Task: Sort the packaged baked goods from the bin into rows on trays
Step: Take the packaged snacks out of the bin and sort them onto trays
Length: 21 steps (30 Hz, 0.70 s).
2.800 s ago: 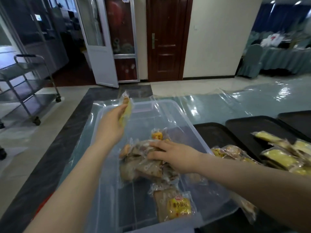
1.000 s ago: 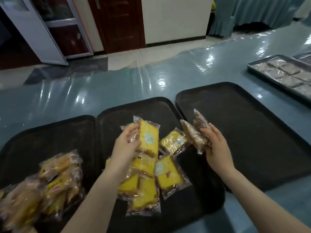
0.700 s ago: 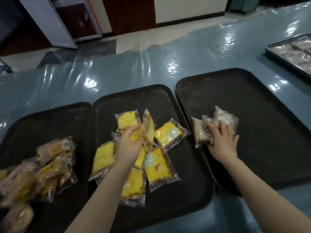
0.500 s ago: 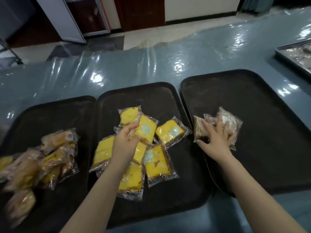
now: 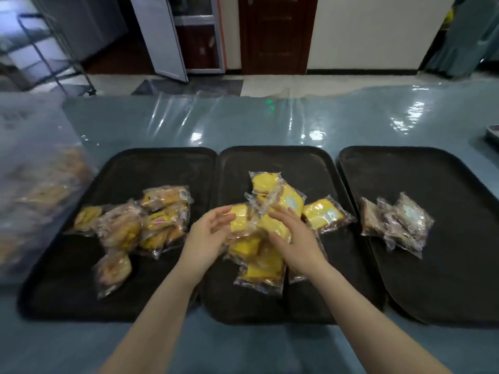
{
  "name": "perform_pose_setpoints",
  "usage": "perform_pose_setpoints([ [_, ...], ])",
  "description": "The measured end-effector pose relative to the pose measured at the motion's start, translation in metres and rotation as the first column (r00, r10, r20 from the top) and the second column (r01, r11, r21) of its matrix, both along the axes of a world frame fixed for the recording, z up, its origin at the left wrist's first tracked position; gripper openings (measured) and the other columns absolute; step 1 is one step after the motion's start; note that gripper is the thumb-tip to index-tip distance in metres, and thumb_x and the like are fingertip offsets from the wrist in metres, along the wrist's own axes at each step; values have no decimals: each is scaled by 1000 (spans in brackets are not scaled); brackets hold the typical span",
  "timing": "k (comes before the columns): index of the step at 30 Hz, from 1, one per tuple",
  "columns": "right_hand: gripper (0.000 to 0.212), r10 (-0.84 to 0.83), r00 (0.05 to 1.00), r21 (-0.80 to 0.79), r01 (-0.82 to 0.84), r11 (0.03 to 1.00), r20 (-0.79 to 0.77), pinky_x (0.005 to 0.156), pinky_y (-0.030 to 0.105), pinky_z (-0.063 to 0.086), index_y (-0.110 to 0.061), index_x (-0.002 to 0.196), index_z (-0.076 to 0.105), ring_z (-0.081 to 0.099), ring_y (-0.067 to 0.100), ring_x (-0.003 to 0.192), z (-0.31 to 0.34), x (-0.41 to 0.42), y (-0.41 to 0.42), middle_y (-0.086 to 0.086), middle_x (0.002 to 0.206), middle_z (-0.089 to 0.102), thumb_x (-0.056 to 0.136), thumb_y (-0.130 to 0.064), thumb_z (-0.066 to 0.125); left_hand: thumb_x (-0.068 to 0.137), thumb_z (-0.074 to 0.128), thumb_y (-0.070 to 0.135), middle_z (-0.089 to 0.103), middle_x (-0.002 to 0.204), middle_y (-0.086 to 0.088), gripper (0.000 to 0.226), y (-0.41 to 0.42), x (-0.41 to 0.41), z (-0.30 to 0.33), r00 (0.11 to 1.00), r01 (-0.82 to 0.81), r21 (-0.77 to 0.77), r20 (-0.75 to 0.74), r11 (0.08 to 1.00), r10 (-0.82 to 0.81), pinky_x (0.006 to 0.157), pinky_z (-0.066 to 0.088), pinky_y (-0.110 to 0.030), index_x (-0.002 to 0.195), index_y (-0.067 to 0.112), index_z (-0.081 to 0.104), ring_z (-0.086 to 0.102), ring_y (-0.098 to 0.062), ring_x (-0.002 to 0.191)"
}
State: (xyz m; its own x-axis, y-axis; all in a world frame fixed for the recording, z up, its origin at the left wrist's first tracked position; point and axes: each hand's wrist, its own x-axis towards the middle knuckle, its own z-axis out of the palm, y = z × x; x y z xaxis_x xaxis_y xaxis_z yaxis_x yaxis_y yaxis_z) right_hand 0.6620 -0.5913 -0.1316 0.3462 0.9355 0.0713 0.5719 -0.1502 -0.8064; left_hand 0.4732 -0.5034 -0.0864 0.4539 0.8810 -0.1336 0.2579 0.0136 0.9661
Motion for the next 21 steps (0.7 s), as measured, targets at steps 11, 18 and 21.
perform_pose_setpoints([
  [11,38,161,980,97,-149,984,-120,80,1,37,-34,127,58,52,-9,103,48,-240,66,-17,116,61,90,-24,62,90,53,-2,71,103,8,40,28,-256,43,977,-190,66,109,979,183,83,47,-21,107,33,62,64,-4,102],
  [18,33,271,952,168,-246,954,-141,83,2,38,-53,108,54,46,-22,106,90,-339,115,-37,108,55,91,-25,62,90,50,-8,71,100,7,36,55,-354,88,944,-289,139,203,947,258,92,47,-26,111,20,59,64,-8,100],
  [21,37,291,942,207,-255,945,-168,94,17,44,-46,115,55,51,-10,111,102,-367,145,-26,116,58,91,-20,62,90,47,-12,69,103,-5,36,74,-385,107,915,-357,181,267,917,304,92,48,-28,115,11,56,64,-17,99],
])
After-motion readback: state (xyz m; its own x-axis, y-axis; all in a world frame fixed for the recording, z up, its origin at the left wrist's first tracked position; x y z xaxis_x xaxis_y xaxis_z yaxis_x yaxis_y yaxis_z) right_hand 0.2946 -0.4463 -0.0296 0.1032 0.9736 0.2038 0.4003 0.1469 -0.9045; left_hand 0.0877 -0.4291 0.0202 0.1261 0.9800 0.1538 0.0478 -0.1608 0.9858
